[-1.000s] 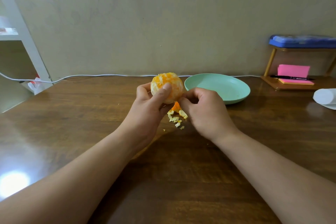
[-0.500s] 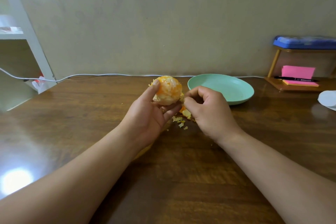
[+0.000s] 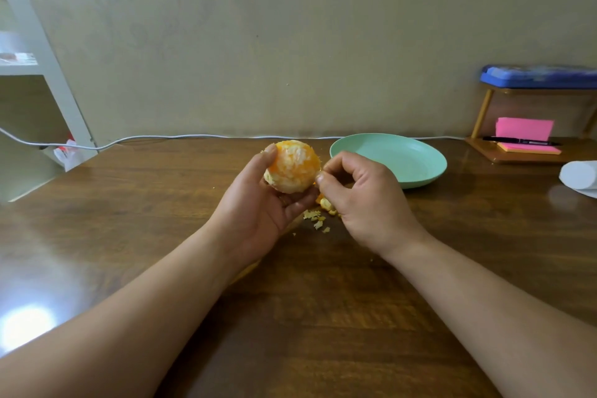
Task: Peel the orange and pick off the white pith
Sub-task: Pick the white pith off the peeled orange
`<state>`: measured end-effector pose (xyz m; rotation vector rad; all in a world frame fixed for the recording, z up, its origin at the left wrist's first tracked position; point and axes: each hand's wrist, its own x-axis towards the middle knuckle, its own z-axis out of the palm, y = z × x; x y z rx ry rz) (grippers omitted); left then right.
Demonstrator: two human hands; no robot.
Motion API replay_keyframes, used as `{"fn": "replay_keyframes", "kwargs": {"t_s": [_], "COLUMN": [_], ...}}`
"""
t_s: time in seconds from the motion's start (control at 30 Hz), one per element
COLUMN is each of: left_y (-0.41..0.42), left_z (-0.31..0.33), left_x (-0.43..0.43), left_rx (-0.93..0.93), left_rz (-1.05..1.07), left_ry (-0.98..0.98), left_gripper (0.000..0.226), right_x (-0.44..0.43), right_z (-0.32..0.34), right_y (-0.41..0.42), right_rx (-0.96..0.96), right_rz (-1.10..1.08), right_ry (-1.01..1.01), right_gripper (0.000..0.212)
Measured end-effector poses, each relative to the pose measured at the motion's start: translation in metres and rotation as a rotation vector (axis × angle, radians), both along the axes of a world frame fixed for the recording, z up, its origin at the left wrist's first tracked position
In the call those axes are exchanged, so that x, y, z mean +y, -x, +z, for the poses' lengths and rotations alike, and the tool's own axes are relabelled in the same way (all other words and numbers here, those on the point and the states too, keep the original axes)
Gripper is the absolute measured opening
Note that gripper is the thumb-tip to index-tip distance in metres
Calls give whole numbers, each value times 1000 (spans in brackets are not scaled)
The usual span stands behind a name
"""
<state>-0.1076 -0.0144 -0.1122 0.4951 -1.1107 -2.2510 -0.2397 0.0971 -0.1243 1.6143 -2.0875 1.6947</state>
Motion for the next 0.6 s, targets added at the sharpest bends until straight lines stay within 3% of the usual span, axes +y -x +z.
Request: {"fn": "replay_keyframes", "kwargs": {"t_s": [0.6], "left_y": [-2], "left_z": [0], "left_x": [-1], "left_rx": [-17], "left_rz": [-81], "left_ry": [-65], "left_gripper": [62], "right_x": [2], "right_z": [3], "right_y": [9], "right_rx": [26], "right_rz": [-54], "right_ry": [108], "right_gripper": [18]}}
